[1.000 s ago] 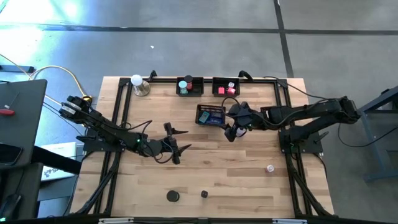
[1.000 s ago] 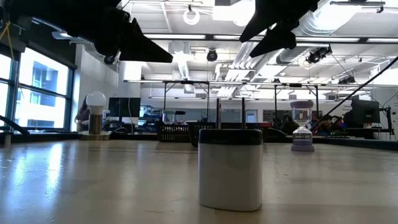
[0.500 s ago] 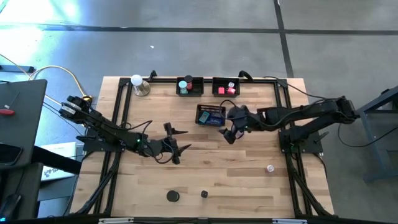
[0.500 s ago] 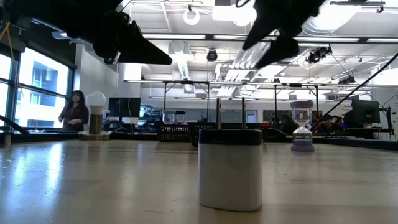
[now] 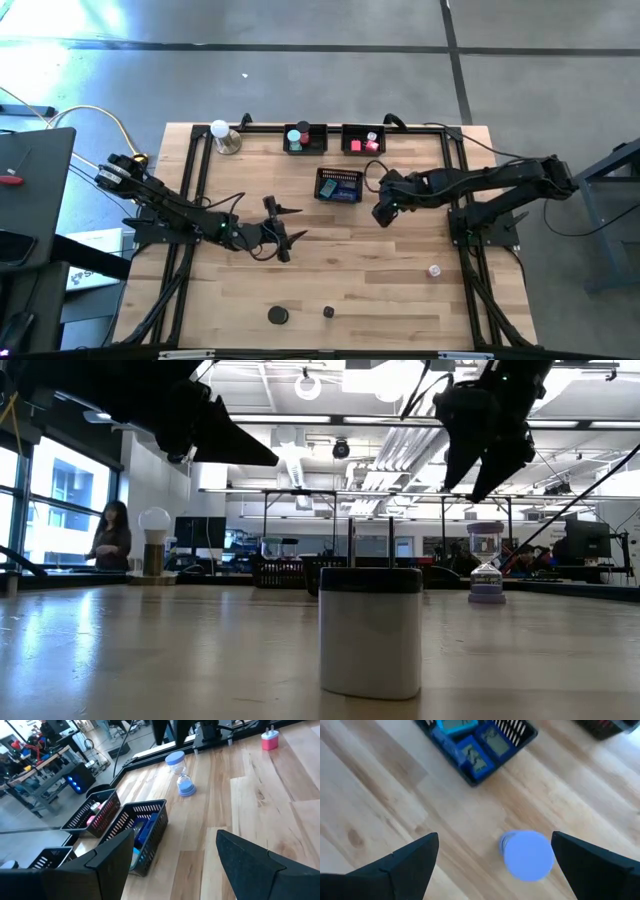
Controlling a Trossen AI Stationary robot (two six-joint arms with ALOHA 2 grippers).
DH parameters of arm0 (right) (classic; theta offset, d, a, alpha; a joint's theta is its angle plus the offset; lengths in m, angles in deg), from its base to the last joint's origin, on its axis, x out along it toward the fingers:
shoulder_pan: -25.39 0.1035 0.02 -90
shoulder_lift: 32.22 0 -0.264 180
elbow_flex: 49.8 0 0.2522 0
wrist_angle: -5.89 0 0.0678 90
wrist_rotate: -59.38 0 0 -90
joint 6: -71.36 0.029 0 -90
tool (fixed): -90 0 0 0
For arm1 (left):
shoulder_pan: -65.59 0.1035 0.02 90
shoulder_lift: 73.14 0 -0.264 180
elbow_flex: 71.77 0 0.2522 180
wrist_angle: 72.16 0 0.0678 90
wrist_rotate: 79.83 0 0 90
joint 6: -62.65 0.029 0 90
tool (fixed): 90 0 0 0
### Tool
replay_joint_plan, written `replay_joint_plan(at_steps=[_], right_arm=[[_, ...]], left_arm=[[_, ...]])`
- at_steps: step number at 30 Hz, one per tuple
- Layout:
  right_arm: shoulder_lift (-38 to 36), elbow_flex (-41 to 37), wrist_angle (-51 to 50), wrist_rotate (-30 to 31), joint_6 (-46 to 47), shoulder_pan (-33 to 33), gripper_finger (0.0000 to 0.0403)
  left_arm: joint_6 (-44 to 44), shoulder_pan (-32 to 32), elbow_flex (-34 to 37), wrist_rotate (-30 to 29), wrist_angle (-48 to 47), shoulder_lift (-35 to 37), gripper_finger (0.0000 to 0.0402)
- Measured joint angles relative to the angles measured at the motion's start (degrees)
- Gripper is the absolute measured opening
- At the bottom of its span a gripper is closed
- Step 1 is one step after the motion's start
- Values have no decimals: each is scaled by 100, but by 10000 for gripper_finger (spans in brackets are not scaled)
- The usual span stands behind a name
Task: Pick & Place Office items
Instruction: Put the purple hourglass into the top left black bin
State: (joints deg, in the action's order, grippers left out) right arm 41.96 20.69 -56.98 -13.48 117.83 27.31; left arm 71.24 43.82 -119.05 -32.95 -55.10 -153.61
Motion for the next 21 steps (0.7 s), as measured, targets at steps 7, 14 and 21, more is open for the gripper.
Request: replay_joint_plan(at_steps=[7,14,21], right_arm=[[259,0,-156,146,-18,29,375],[517,0,-399,34,-18,-162,375],[776,1,-475,-193,-16,-285,375]], left_arm=[[-138,-4,0,3,-34,0,276],[-148,-4,0,2,-43,-1,276],[-156,-4,2,1,-135,-1,276]])
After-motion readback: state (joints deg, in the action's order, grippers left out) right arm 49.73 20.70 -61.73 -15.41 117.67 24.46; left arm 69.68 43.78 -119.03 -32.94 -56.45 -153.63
